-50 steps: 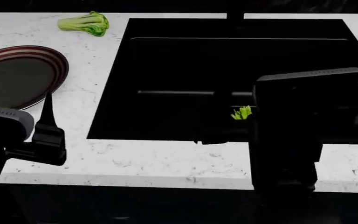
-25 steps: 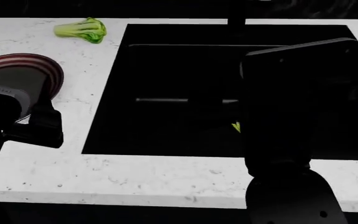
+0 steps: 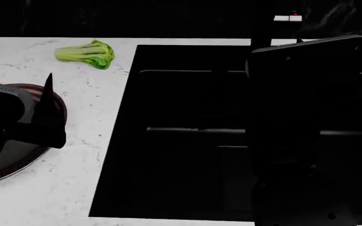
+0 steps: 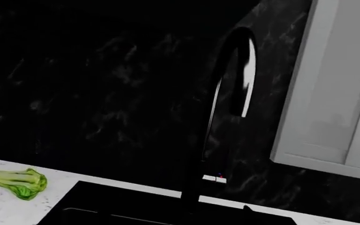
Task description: Pick the asparagus from the sink and place it on the plate located on the counter
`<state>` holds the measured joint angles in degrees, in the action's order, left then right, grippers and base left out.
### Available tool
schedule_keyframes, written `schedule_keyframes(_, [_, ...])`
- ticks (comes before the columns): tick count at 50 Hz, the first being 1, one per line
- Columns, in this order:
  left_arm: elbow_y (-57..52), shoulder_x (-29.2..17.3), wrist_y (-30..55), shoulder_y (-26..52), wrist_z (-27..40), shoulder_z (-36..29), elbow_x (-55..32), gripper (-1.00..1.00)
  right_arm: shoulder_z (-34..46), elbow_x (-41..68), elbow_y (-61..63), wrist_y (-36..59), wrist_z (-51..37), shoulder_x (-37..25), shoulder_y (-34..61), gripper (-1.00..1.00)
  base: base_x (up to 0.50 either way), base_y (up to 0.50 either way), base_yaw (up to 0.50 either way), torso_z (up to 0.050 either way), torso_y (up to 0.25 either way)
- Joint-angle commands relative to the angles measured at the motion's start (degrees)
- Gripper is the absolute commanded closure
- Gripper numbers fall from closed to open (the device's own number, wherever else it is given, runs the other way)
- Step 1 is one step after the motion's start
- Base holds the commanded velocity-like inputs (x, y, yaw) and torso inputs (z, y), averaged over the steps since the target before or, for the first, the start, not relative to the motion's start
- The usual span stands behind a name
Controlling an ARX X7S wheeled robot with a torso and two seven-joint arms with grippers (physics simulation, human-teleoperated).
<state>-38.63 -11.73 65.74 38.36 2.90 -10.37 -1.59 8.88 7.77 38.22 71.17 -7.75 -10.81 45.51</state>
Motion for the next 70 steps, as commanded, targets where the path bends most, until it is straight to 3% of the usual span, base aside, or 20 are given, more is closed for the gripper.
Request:
schedule_keyframes(1, [-0.2, 0.0, 0.8, 0.7, 0.2, -0.3, -0.3, -1.0, 0.1, 0.4, 0.2, 0.4, -0.2, -0.1, 0.4, -1.0, 0.36, 0.15, 0.0, 0.0, 0.0])
schedule_keyframes(22, [0.4, 0.5, 0.7, 0.9, 0.5, 0.4, -1.2, -1.0, 0.1, 1.2, 0.2, 0.5, -0.3, -0.4, -0.3, -1.0, 0.36, 0.09, 0.0, 0.0, 0.001])
schedule_keyframes(42, [0.5, 0.7, 1.4, 0.9, 0.9, 0.5, -1.3, -1.0, -0.1, 1.2, 0.9, 1.4, -0.6, -0.5, -0.2, -1.0, 0.01, 0.0, 0.0, 0.0, 0.001])
schedule_keyframes(43, [1.1, 8.5, 0.3, -0.2, -13.8, 2.4, 17.3, -1.0, -0.6, -14.6, 0.5, 1.9, 12.3, 5.1, -1.0, -1.0, 0.0, 0.0, 0.0, 0.0, 0.0])
schedule_keyframes(54, [3.0, 8.5, -1.9, -0.9, -12.3, 3.8, 15.4, -1.0, -0.2, -14.3, 0.0, 1.5, 11.8, 4.6, -1.3, -1.0, 0.0, 0.0, 0.0, 0.0, -0.009])
schedule_keyframes(70, [3.2, 7.7, -1.8, -0.8, -11.0, 3.6, 13.8, -1.0, 0.4, -14.0, 0.6, 2.3, 11.0, 4.3, -1.0, -1.0, 0.0, 0.0, 0.0, 0.0, -0.195])
